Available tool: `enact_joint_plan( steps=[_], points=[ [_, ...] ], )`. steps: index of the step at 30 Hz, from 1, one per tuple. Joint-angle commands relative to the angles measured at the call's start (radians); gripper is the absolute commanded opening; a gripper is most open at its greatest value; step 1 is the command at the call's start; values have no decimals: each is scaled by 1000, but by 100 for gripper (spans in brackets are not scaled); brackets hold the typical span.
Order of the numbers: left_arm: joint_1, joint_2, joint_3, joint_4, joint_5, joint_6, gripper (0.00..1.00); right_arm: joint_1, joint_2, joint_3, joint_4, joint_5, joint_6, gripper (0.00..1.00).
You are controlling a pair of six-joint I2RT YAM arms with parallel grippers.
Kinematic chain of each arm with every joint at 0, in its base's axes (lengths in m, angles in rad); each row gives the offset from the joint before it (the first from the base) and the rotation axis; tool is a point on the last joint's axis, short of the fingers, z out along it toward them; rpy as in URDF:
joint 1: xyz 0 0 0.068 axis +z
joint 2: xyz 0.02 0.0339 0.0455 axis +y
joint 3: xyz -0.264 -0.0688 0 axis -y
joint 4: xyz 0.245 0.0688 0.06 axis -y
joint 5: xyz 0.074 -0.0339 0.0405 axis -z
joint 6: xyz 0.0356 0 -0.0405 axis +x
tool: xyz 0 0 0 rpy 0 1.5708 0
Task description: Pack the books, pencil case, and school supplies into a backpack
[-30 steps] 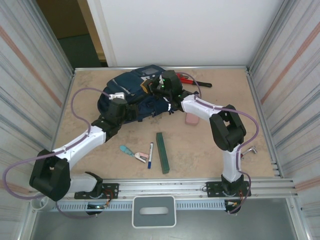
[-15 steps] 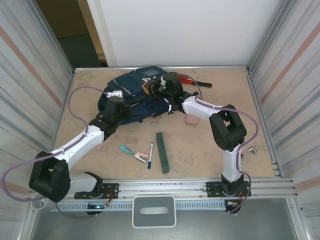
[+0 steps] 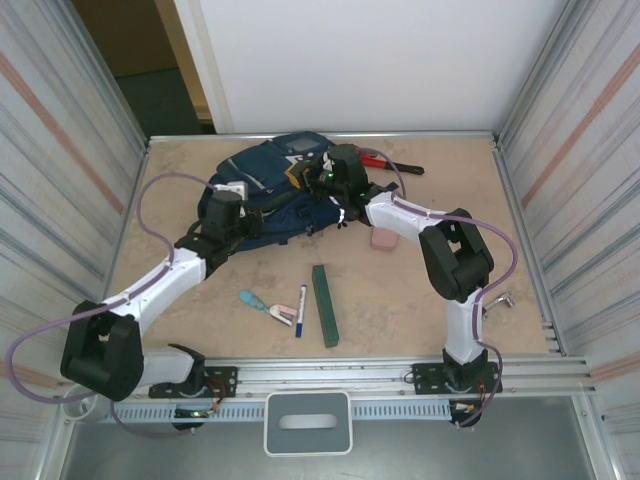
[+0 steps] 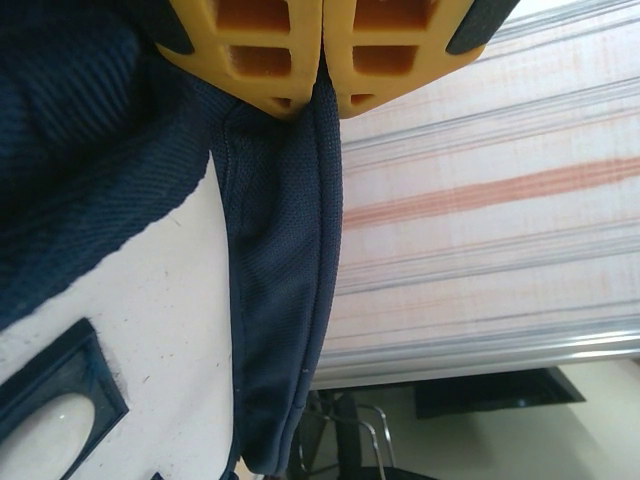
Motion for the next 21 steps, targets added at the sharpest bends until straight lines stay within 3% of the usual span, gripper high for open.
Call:
enact_joint_plan(
  steps=[1, 4, 8, 12, 21],
  points=[
    [8, 28, 22, -19, 48, 1, 24, -11, -73, 33, 149, -9, 9, 0],
    [9, 31, 13, -13, 65, -8, 25, -15, -68, 57, 135, -11, 7, 0],
    [9, 15, -9, -5, 90, -17, 36, -19, -63, 86, 111, -10, -5, 0],
    [10, 12, -21, -3, 110, -14, 38, -23, -58, 88, 109, -10, -3, 0],
    [32, -12, -50, 1, 167, -13, 24, -36, -51, 98, 100, -10, -3, 0]
  ],
)
